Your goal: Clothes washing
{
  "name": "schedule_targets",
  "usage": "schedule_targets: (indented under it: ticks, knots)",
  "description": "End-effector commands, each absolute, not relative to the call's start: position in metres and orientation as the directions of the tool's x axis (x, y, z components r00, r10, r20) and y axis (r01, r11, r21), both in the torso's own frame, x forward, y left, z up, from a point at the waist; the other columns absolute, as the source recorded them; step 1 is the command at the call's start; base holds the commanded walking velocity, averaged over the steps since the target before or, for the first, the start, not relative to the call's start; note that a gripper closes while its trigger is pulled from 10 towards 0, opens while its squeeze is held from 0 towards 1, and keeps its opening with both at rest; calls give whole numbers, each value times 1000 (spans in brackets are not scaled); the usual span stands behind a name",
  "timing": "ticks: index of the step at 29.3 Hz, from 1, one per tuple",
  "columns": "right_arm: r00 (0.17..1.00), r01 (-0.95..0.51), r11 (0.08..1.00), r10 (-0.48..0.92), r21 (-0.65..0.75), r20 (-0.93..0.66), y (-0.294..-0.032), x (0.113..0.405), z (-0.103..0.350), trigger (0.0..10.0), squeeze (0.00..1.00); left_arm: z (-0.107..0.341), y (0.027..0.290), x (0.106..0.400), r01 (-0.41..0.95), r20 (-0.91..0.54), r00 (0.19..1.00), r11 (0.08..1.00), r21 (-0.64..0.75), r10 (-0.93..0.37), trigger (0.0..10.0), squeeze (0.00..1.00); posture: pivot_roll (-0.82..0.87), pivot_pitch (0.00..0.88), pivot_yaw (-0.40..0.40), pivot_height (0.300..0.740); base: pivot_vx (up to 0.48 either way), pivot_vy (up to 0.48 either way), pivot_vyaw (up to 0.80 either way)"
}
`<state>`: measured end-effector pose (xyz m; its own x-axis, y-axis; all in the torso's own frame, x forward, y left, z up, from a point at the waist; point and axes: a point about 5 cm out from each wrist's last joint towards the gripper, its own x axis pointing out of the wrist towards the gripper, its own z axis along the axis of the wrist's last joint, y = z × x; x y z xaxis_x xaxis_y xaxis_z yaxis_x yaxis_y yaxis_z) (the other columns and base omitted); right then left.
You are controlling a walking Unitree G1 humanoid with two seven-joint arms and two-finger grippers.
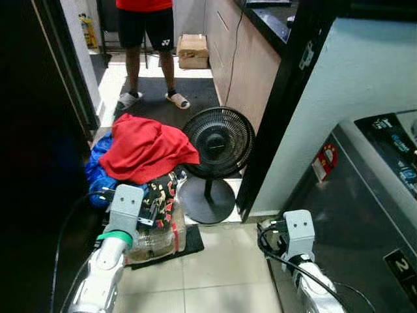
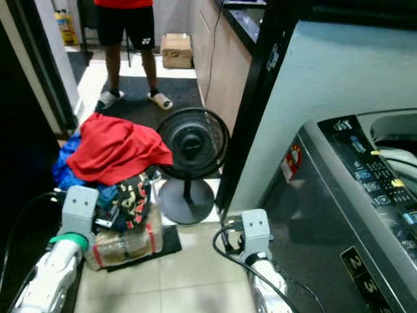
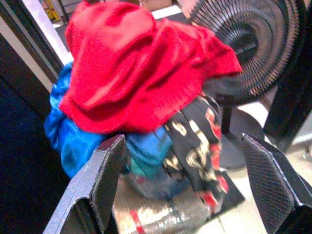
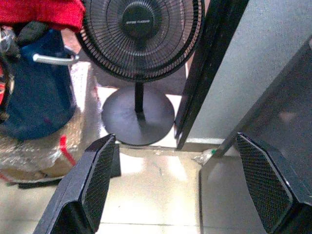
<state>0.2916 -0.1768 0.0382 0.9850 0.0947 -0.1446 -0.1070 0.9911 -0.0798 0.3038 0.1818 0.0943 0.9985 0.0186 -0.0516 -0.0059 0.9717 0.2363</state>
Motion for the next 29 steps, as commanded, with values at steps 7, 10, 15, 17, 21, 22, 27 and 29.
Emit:
schedule_targets:
  ticks: [7,10,15,17,21,22,27,29]
  knots:
    - [984,-105,989,89,-100,-155,-178,292,36,10000,0,89,182,303,-14,-68,997,973,231,31,10000,0,43,42,-28,740,479,0,338]
    - [984,-106,988,88,-115,-155,-179,292,36,10000,0,89,182,304,-15,-68,997,973,230,32,10000,0,43,42,-28,740,480,0,788]
    - [984,-107,988,88,-116,-154,-179,292,36,10000,0,88,182,304,-16,-66,997,973,231,32,10000,0,43,42,-28,740,480,0,788]
    - [986,-90,991,74,-103,-148,-180,294,37,10000,0,88,182,304,-15,-66,997,972,234,32,10000,0,40,37,-27,740,424,0,0]
    - [987,-84,990,67,-111,-147,-181,294,38,10000,0,88,183,305,-17,-65,997,972,235,33,10000,0,40,37,-28,740,407,0,0]
    - [987,-85,990,68,-110,-147,-181,294,38,10000,0,88,183,305,-17,-66,997,972,235,34,10000,0,40,37,-28,740,398,0,0]
    - [987,-84,990,68,-110,-145,-182,295,38,10000,0,87,183,305,-25,-76,996,975,221,43,10000,0,40,38,-28,740,291,0,0]
    - [987,-83,990,67,-110,-144,-181,295,38,10000,0,87,183,305,-27,-76,996,975,221,45,10000,0,40,40,-28,740,0,0,0]
